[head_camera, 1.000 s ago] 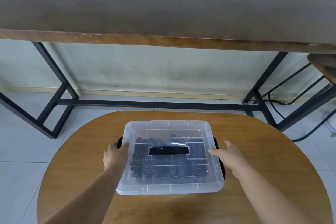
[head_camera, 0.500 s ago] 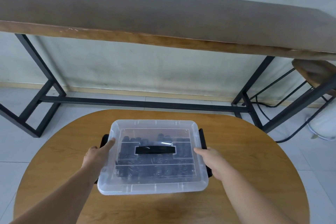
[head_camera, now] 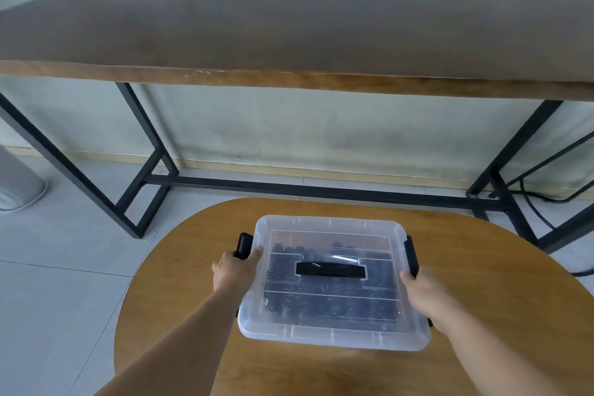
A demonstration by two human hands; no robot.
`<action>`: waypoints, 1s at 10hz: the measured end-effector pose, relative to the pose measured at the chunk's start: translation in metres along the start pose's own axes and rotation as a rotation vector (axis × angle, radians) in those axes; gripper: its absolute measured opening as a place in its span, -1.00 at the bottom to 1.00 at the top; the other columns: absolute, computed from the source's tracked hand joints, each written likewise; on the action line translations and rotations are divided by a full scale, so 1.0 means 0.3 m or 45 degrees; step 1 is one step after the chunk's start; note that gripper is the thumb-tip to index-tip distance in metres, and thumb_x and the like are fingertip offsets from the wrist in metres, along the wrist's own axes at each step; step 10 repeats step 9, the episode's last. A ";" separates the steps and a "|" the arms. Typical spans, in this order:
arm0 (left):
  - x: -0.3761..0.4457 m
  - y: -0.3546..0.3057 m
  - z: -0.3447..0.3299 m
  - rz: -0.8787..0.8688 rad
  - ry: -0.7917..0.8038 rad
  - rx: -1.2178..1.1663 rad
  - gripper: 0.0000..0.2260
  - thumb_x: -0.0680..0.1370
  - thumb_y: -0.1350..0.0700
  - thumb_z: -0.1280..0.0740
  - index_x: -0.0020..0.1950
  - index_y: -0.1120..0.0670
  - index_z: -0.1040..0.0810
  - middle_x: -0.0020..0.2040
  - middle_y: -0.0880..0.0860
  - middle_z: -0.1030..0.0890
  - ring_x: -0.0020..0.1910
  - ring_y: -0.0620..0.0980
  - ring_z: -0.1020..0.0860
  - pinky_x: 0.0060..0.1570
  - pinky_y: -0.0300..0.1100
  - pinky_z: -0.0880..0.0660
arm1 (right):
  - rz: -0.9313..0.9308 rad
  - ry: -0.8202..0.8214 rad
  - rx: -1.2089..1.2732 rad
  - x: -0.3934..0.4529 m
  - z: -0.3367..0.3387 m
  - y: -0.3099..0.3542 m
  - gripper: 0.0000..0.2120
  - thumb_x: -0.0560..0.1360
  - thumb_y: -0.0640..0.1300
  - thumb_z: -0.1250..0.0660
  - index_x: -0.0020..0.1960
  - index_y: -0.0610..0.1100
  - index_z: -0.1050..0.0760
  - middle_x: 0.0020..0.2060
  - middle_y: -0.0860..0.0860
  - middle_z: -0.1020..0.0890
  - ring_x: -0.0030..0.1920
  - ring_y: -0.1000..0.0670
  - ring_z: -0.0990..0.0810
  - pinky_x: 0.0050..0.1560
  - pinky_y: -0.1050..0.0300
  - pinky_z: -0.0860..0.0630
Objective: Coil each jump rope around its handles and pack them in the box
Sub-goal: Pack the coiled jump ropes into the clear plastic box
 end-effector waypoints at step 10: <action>-0.079 -0.066 -0.059 -0.270 -0.124 0.168 -0.61 0.65 0.05 -0.13 0.48 0.03 -0.25 0.21 0.16 -0.48 0.14 0.18 -0.50 0.14 0.10 -0.50 | 0.010 -0.191 -0.222 -0.035 0.009 0.037 -0.60 0.68 0.00 -0.07 0.41 -0.22 -0.25 0.14 -0.08 -0.49 0.03 -0.02 -0.53 -0.02 0.13 -0.53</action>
Point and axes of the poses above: each hand's wrist, its own x-axis towards the middle knuckle, its own z-axis out of the back of the hand, y = z × x, the point moved 2 cm from there along x, towards the middle knuckle
